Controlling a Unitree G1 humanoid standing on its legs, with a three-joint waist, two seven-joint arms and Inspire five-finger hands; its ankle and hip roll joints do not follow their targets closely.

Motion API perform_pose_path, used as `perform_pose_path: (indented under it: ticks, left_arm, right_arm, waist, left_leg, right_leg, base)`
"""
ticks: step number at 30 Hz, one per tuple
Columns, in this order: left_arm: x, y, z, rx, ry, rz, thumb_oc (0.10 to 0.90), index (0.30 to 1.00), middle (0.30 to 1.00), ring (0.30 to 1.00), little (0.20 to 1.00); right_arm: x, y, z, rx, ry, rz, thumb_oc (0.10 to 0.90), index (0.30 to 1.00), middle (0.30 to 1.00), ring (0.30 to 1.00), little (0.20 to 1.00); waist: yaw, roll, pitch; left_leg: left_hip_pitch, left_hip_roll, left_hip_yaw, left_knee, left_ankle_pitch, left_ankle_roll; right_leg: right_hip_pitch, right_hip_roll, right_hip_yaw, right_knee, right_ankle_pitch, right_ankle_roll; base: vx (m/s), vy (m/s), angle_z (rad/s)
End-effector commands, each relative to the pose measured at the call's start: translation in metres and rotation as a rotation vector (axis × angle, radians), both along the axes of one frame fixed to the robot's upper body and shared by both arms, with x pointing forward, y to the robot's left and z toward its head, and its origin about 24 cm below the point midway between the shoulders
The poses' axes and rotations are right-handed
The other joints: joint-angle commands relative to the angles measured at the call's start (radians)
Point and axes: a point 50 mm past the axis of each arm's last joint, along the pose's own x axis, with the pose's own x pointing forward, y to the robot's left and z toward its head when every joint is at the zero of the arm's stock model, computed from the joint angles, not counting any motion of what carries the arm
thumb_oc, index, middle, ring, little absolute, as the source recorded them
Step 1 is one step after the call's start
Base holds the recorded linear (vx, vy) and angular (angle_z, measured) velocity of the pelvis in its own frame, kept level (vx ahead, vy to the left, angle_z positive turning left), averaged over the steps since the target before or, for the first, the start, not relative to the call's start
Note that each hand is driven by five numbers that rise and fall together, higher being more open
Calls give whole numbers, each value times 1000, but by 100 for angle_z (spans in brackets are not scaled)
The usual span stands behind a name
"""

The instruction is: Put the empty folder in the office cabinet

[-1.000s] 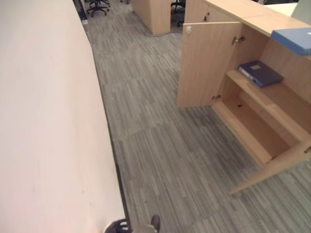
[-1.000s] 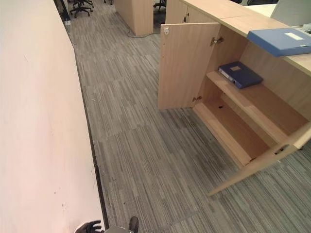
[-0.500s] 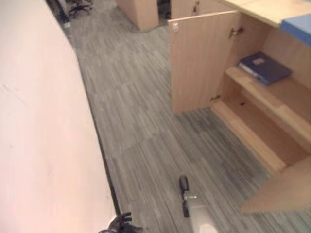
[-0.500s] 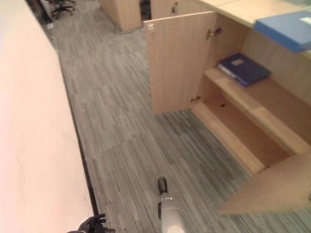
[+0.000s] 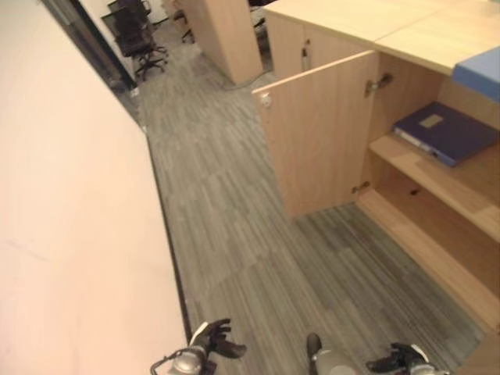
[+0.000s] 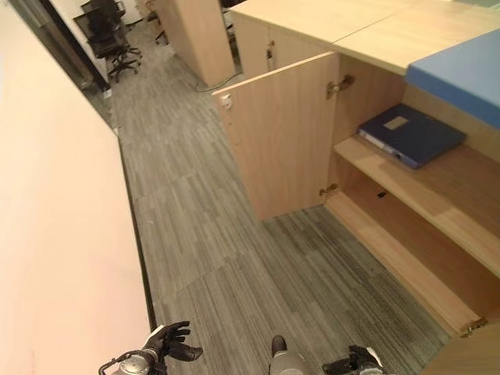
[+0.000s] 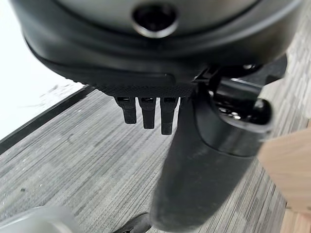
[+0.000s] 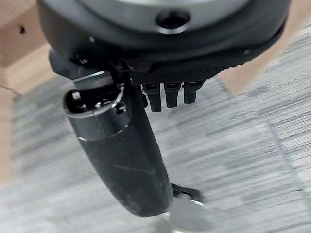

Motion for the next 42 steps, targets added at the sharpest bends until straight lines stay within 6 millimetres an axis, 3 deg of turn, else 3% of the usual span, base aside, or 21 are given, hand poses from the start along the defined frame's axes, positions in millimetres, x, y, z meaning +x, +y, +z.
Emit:
perform_pose_path:
  ticks: [1,2,4,5,6,8,9,11,12,16,17,22,25,26,27,28,29,30,32,35,42]
  left_arm:
    - [25,19,23,21,-149,2,800,900,900,900,900]
    - [25,19,22,20,-148,1,800,900,900,900,900]
    - [25,17,23,14,-154,-2,800,900,900,900,900]
    - [23,19,22,15,-150,5,800,900,900,900,900]
    - [15,20,18,14,-132,26,800,900,900,900,900]
    - [10,24,14,37,-105,28,800,900,900,900,900]
    - [10,24,14,37,-105,29,800,900,900,900,900]
    - [6,29,12,59,-81,20,800,900,900,900,900]
    - [4,33,11,86,-60,-4,800,900,900,900,900]
    - [5,46,14,116,-69,33,800,900,900,900,900]
    - [5,50,15,123,-71,45,800,900,900,900,900]
    - [0,65,16,158,-52,70,800,900,900,900,900]
    - [1,69,18,176,-49,71,800,900,900,900,900]
    - [2,70,19,181,-53,68,800,900,900,900,900]
    - [0,73,19,180,-54,86,800,900,900,900,900]
    - [1,73,19,180,-55,87,800,900,900,900,900]
    - [-2,74,19,177,-47,99,800,900,900,900,900]
    - [-8,77,17,173,-36,120,800,900,900,900,900]
    - [-10,79,17,172,-31,125,800,900,900,900,900]
    - [-14,80,16,172,-22,115,800,900,900,900,900]
    - [-11,65,9,185,8,67,800,900,900,900,900]
  right_arm:
    - [-20,-26,7,-37,-17,-104,800,900,900,900,900]
    - [-21,-27,7,-37,-16,-106,800,900,900,900,900]
    - [-14,-26,10,-22,-61,-116,800,900,900,900,900]
    - [-10,-24,11,-19,-75,-102,800,900,900,900,900]
    - [-4,-18,9,-18,-67,-47,800,900,900,900,900]
    - [1,-11,8,-22,-47,9,800,900,900,900,900]
    - [1,-11,7,-22,-47,10,800,900,900,900,900]
    - [7,-4,6,-29,-29,68,800,900,900,900,900]
    - [7,0,4,-33,-13,103,800,900,900,900,900]
    - [10,6,2,-26,-8,114,800,900,900,900,900]
    - [5,7,0,-14,2,92,800,900,900,900,900]
    - [-4,11,-5,8,23,63,800,900,900,900,900]
    - [-1,11,-4,9,14,53,800,900,900,900,900]
    - [2,11,-3,9,-2,49,800,900,900,900,900]
    - [8,14,-2,14,-21,60,800,900,900,900,900]
    - [8,13,-2,14,-22,61,800,900,900,900,900]
    - [10,15,-1,12,-24,73,800,900,900,900,900]
    - [10,19,-3,6,-13,108,800,900,900,900,900]
    - [10,20,-3,0,-6,122,800,900,900,900,900]
    - [4,16,-5,-11,20,138,800,900,900,900,900]
    - [-6,21,-10,1,51,131,800,900,900,900,900]
  waist:
    - [17,-12,-2]
    - [24,-9,4]
    - [44,15,7]
    - [57,29,10]
    - [102,56,10]
    - [125,58,13]
    - [127,54,15]
    - [139,55,16]
    - [142,68,-6]
    - [157,52,-30]
    - [149,36,-39]
    - [154,20,-53]
    - [150,22,-52]
    - [148,20,-47]
    - [159,26,-43]
    - [159,28,-45]
    - [172,31,-50]
    - [185,26,-55]
    - [187,20,-58]
    - [170,12,-55]
    - [158,-5,-64]
  left_leg:
    - [-75,80,74,-229,-86,80]
    - [-63,85,81,-228,-94,80]
    - [-91,86,81,-447,-103,85]
    - [-101,61,46,-555,-107,87]
    - [-159,7,-79,-699,-63,85]
    - [-188,-42,-182,-769,-45,75]
    - [-183,-44,-177,-772,-47,76]
    - [-203,-58,-204,-760,-46,73]
    - [-173,-48,-227,-786,-46,87]
    - [-157,-40,-221,-771,-65,97]
    - [-151,-41,-196,-771,-78,104]
    - [-117,-20,-102,-779,-124,150]
    - [-98,-20,-49,-814,-125,166]
    - [-83,-25,-25,-819,-143,175]
    - [-65,-7,31,-827,-160,171]
    - [-69,-4,31,-827,-157,170]
    - [-63,7,63,-834,-162,165]
    - [-47,22,116,-841,-174,161]
    - [-36,21,133,-844,-181,163]
    - [6,2,132,-838,-209,179]
    - [35,-2,137,-845,-234,181]
  right_leg:
    - [113,-53,149,-64,-40,82]
    - [120,-49,155,-61,-46,82]
    - [163,-26,207,-47,-84,88]
    - [190,-13,233,-45,-103,92]
    - [226,23,312,-34,-112,90]
    - [260,46,407,-16,-132,83]
    - [261,43,410,-12,-137,82]
    - [280,57,503,-8,-141,92]
    - [279,72,563,-15,-151,98]
    - [272,47,641,-14,-143,128]
    - [275,27,654,-12,-137,141]
    - [246,-15,688,6,-109,180]
    - [215,-19,638,9,-106,196]
    - [194,-29,567,27,-113,199]
    - [147,-61,341,56,-133,199]
    - [144,-59,340,54,-129,199]
    - [127,-72,217,53,-142,195]
    - [118,-96,46,52,-156,190]
    - [117,-101,26,42,-149,194]
    - [112,-97,123,30,-116,202]
    - [161,-106,133,-60,-101,204]
  base:
    - [442,-7,-51]
    - [338,69,-67]
    - [433,120,-69]
    - [692,117,-68]
    - [679,19,-101]
    - [454,-71,-146]
    - [265,-46,-160]
    - [285,44,-192]
    - [255,90,-225]
    - [255,142,-174]
    - [293,113,-128]
    - [166,147,-112]
    - [32,133,-66]
    - [52,109,-58]
    - [31,67,-47]
    - [5,33,-79]
    - [11,55,-92]
    - [19,56,-89]
    - [32,56,-89]
    - [96,85,-54]
    - [63,-7,-7]
